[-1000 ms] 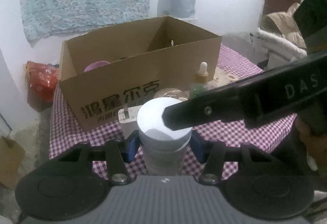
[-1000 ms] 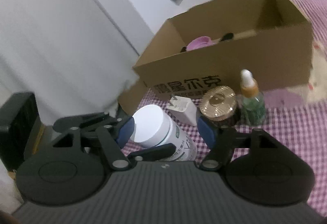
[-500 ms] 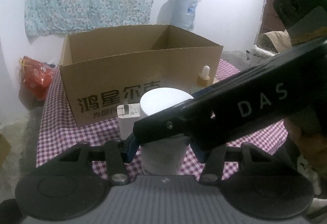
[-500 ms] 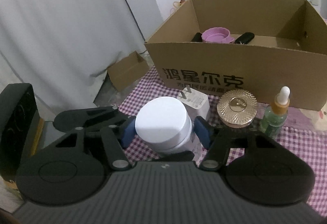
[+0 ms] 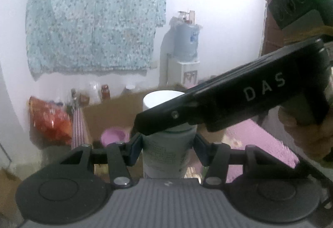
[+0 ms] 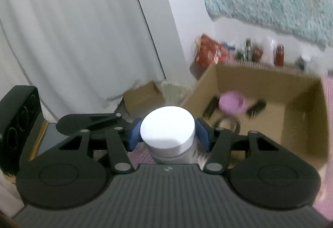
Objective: Organize rigid objects
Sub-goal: 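Carry the white pill bottle with the right gripper into the box, release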
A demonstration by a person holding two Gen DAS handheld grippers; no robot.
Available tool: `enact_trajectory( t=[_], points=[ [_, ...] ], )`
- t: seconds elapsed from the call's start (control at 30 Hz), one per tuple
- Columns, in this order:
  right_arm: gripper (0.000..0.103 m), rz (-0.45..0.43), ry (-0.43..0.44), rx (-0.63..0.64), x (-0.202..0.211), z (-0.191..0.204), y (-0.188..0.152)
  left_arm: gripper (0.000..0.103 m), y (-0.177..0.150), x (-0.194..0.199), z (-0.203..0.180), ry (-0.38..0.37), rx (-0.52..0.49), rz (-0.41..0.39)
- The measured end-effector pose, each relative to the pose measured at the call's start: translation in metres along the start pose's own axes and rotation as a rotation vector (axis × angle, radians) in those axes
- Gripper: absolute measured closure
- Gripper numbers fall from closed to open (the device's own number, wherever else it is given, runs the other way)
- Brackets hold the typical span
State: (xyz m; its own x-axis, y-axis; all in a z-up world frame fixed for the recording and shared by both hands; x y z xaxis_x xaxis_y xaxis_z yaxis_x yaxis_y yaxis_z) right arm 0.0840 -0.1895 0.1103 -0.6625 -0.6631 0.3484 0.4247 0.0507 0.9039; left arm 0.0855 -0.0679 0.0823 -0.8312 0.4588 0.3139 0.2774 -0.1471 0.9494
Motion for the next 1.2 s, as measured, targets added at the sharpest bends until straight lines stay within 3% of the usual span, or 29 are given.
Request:
enact_trajectory(
  t=[0.13, 0.3, 0.6, 0.83, 1.2],
  points=[
    [0.05, 0.021, -0.009, -0.036, -0.019, -0.042, 0.038, 0.049, 0.027, -0.053, 0.003, -0.025, 0.003, 0.038],
    [0.051, 0.091, -0.04, -0.173, -0.052, -0.123, 0.062, 0.049, 0.041, -0.128, 0.002, -0.038, 0.004, 0.134],
    [0.051, 0.15, -0.111, -0.274, -0.101, -0.229, 0.055, 0.049, 0.033, -0.244, 0.019, -0.034, 0.111, 0.288],
    [0.051, 0.168, -0.143, -0.243, -0.146, -0.268, 0.045, 0.048, 0.025, -0.289, 0.041, 0.017, 0.156, 0.346],
    [0.051, 0.203, -0.166, -0.115, -0.181, -0.276, 0.034, 0.03, 0.013, -0.305, 0.041, 0.012, 0.167, 0.404]
  ],
)
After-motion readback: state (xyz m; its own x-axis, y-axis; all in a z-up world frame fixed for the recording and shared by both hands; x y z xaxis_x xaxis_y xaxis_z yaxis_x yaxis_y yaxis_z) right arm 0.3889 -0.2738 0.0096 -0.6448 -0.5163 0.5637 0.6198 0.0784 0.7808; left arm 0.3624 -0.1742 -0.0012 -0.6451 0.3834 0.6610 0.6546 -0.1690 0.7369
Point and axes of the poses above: each gripper's, at about its wrist camera, not at the fingertips, and x roughly against the way its jaws point, z to its left, y to its top, the point moved 1 cm from there along -x, roughly the way its jaws point, and after that the axes turned 12 degrees about -z, right-handed, at the moved point
